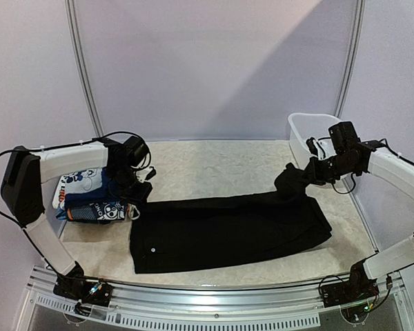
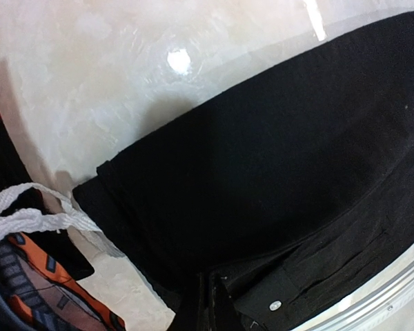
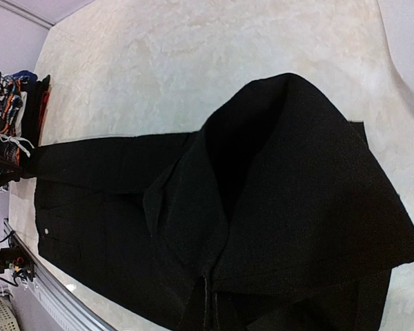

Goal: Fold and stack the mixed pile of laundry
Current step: Fold the 1/3-folded shirt at the center of the board.

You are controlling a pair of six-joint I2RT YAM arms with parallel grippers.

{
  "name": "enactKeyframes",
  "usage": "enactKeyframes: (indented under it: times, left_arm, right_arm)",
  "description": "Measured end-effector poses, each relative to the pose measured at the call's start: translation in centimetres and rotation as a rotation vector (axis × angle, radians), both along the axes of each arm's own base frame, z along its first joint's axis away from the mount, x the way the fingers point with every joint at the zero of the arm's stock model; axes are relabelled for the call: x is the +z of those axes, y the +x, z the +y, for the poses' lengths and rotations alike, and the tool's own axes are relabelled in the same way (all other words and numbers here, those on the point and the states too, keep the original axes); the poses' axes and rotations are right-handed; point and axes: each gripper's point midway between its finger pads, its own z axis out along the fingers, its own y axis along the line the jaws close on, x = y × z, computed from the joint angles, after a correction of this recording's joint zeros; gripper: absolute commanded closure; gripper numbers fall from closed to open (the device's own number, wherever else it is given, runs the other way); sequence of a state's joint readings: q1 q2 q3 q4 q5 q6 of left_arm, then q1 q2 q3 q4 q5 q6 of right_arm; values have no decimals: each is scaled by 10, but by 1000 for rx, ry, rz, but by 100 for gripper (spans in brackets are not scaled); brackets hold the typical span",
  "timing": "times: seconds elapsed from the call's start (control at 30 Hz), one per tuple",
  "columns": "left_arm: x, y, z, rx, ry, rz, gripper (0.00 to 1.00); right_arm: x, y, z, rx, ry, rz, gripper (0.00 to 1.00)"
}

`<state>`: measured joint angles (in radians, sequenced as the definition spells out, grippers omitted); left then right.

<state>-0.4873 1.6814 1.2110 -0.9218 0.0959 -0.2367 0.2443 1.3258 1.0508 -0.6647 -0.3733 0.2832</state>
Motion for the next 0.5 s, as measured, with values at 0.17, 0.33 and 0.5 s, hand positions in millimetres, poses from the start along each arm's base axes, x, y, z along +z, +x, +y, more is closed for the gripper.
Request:
enactKeyframes:
  times: [0.17,0.33,0.5]
  left_arm:
    - [-4,-5,-3,-10,12,11,100]
    - [-17,-13,-4,-13,45,45,93]
    - [-24,-23,0,-1,77,71,86]
  right_arm:
    - [-25,-14,-2,-30,2,82,100]
    - [-38,-19,-3,-50,2,118,100]
    - [-47,-22,-1,-52,-3,148,100]
